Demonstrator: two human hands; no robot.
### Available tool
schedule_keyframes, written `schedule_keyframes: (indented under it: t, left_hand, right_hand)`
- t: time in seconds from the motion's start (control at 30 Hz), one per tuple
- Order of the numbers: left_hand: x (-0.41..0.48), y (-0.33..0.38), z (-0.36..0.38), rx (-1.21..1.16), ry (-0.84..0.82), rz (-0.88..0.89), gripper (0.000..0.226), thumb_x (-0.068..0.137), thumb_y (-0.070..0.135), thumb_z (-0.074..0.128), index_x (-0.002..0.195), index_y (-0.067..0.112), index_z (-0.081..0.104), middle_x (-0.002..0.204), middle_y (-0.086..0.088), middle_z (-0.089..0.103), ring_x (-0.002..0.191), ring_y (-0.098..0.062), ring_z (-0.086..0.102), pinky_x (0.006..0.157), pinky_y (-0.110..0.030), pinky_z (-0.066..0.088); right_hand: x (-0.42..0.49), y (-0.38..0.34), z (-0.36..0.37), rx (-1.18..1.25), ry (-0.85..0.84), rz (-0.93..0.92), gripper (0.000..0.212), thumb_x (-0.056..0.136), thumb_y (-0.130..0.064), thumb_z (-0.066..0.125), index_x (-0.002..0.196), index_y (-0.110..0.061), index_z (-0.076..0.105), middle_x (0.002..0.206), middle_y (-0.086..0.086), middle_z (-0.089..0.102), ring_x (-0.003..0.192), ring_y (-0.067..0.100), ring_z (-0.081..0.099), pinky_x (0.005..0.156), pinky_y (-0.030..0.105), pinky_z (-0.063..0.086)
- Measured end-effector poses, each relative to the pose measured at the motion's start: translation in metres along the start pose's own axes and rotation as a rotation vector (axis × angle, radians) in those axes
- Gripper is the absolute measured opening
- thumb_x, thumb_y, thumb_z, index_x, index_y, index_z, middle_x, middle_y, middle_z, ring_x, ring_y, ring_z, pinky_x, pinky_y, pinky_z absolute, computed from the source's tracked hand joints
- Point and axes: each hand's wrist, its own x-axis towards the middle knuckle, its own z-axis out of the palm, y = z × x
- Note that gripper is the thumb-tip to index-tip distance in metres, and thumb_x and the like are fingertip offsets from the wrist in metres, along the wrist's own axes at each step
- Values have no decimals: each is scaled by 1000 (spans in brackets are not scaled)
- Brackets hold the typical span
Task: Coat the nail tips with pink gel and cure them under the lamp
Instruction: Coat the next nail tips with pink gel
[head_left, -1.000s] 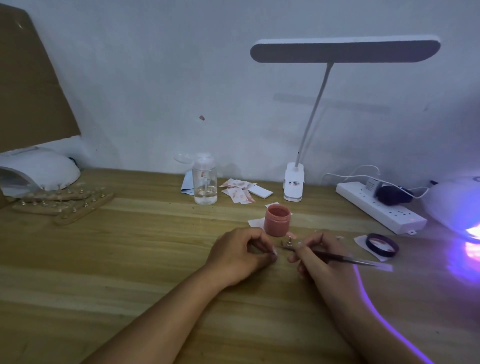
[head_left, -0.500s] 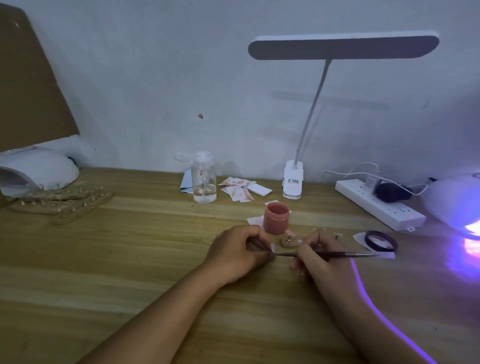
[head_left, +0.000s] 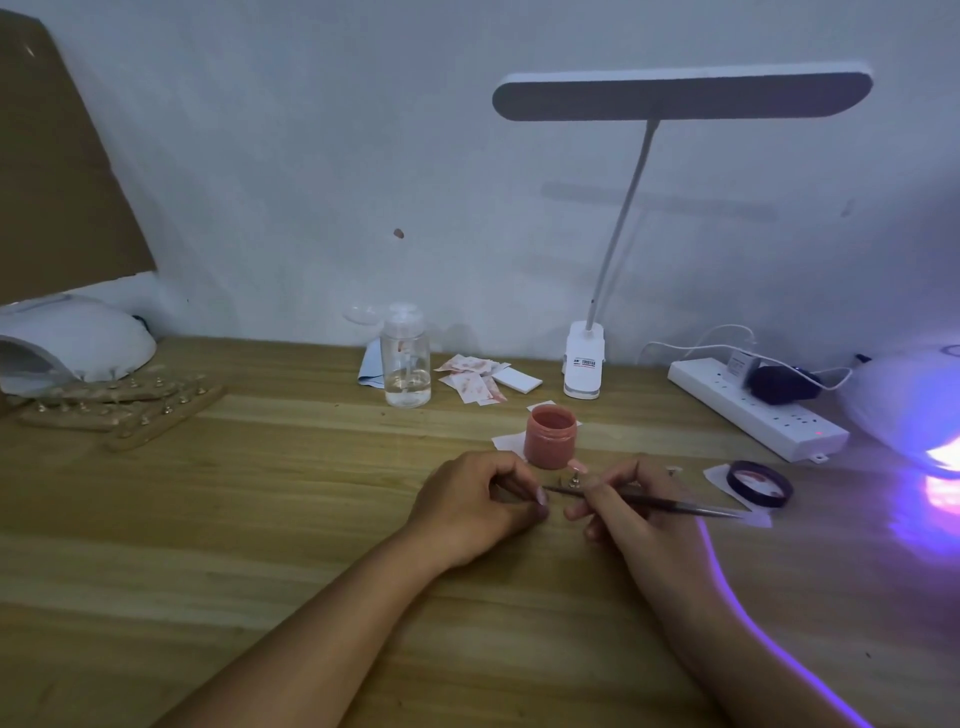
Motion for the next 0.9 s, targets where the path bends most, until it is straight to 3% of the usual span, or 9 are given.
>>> schedule_keyframes:
  t: [0.1,0.27,0.4,0.57,0.67,0.8,0.9]
  left_hand:
    - [0,0,0,5,1,-3,20,77,28,80,68,41,68,81,21,73,58,10,51,63,-23,36]
    - [-1,1,0,1,9,-3,21,76,30,80,66,43,68,80,23,72,58,11,51,65,-22,36]
    - [-1,0,0,0,3,-10,23,76,28,80,66,44,68,80,22,72,57,11,50,64,-22,36]
    - [0,-1,0,4,9,-11,22,75,30,80,66,46,68,80,23,72,57,11,50,63,-22,35]
    - [1,-1,1,8,7,-10,19,76,31,80,67,42,68,80,23,72,56,11,50,62,-22,34]
    - [0,-1,0,-1,0,-8,18,76,30,80,68,42,69,81,22,72,54,11,49,60,-22,33]
    - [0,-3,1,-19,-2,-6,14,75,31,80,71,40,71,81,22,73,55,11,49,61,-23,34]
  right_hand:
    - [0,1,-1,-80,-27,1,16,88,-4,62,74,-3,55,63,10,70,48,8,56,50,15,46]
    - [0,-1,-2,49,38,22,19,89,-10,66,75,-4,54,63,12,70,47,10,54,47,15,45]
    - [0,3,-1,-103,-28,-5,17,89,-8,65,74,-4,56,63,8,70,50,8,57,50,15,46]
    - [0,1,-2,21,20,1,18,88,-10,65,75,-3,55,63,12,69,49,10,55,49,16,45]
    - [0,1,1,-24,-19,-23,18,90,-9,66,79,1,56,65,10,70,50,9,57,51,17,48]
    - [0,2,-2,-67,-41,-6,18,86,-1,62,70,-5,54,60,10,67,53,3,56,53,17,44]
    - [-1,1,-1,-7,-9,-24,14,89,-3,63,78,-1,55,66,8,70,58,3,59,56,18,47]
